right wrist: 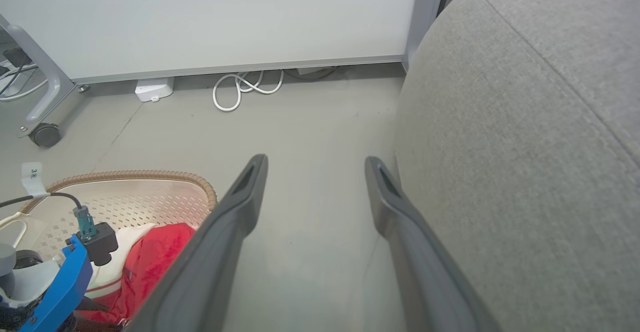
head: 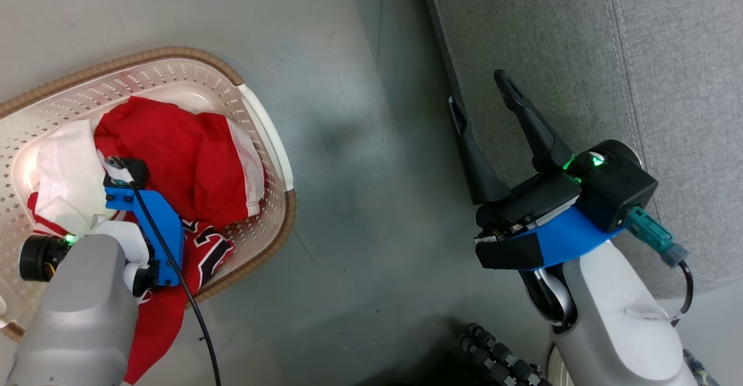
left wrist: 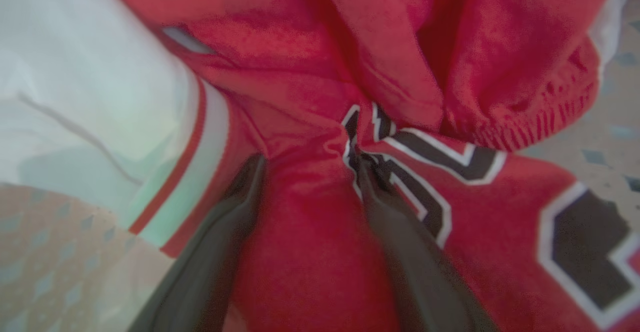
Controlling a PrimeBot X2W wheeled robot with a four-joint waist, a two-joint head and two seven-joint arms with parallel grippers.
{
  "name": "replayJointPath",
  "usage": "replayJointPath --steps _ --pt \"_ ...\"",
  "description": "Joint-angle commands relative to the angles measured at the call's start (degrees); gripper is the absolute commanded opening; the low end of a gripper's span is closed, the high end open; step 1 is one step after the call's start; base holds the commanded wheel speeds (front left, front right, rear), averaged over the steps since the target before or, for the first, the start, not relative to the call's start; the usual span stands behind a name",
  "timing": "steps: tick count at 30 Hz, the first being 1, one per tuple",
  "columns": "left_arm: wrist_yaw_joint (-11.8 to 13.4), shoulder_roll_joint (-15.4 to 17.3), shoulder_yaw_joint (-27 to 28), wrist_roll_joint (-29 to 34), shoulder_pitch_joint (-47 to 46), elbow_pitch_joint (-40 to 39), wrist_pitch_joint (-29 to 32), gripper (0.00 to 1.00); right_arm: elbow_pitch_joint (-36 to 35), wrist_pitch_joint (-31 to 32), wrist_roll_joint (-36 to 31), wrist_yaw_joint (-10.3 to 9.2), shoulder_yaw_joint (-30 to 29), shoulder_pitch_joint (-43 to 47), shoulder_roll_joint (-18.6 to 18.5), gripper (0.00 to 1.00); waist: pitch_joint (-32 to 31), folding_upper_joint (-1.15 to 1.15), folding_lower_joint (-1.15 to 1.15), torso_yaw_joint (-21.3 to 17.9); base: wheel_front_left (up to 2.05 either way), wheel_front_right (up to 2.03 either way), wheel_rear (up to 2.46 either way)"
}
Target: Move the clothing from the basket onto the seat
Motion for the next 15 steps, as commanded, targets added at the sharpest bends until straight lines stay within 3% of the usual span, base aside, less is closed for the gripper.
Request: replayJointPath --steps 1,2,4,5,15 --pt "-0.4 0.2 -0.4 -0.3 -0.8 0.6 1.3 1.0 -0.5 -0.3 0.3 0.01 -0.1 -1.2 0.0 1.0 0.4 0.0 -0.01 -0.2 0.0 0.0 0.0" --pt "-0.4 0.2 -0.5 -0.5 -0.9 0.7 1.8 0.85 -0.7 -0.3 0.4 0.01 -0.2 -1.3 0.0 1.0 0.5 0.0 -0.01 -0.3 0.0 0.0 0.0" --pt "-0.5 0.3 -0.8 -0.6 -1.2 0.3 1.8 0.06 -0.9 -0.3 0.4 0.01 -0.4 -1.3 0.0 1.0 0.7 0.0 -0.01 -0.4 0.0 0.0 0.0" --pt "-0.5 0.4 -0.9 -0.7 -1.2 0.1 1.7 0.0 -1.0 -0.3 0.5 0.01 -0.4 -1.3 0.0 1.0 0.8 0.0 -0.01 -0.4 0.0 0.0 0.0" --pt "-0.5 0.4 -1.9 -2.0 -0.9 -1.1 1.3 0.0 -1.0 -0.3 0.7 0.01 -0.4 -1.3 0.0 1.0 0.2 0.0 -0.01 -0.3 0.0 0.0 0.0"
